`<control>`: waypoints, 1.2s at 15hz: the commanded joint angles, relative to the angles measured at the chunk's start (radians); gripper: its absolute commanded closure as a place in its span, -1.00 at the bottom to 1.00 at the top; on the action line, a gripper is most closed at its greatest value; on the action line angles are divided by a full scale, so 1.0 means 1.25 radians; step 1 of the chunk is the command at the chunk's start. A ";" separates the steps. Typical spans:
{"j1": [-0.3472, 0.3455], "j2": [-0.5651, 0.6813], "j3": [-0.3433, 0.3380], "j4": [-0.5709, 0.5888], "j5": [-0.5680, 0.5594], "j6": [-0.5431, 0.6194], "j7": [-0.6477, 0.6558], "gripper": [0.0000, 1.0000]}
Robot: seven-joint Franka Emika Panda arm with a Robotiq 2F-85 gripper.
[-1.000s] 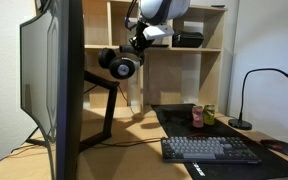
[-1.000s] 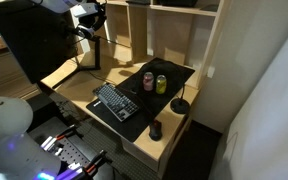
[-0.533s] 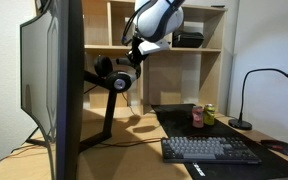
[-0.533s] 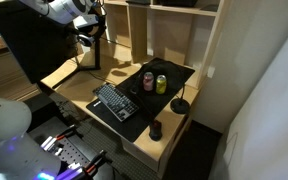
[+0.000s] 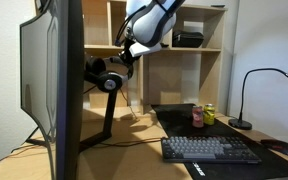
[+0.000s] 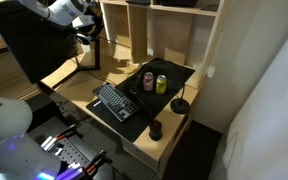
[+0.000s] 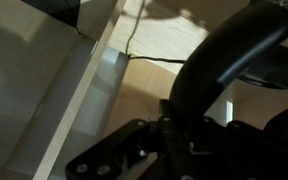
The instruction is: Hang the headsets on the back of the monitor
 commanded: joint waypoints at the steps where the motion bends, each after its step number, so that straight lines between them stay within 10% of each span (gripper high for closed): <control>1: 0.046 0.008 -0.037 -0.007 -0.106 0.057 0.079 0.92; 13: 0.157 0.086 -0.145 0.007 -0.505 0.100 0.396 0.92; 18: 0.146 0.116 -0.126 0.011 -0.492 0.085 0.415 0.92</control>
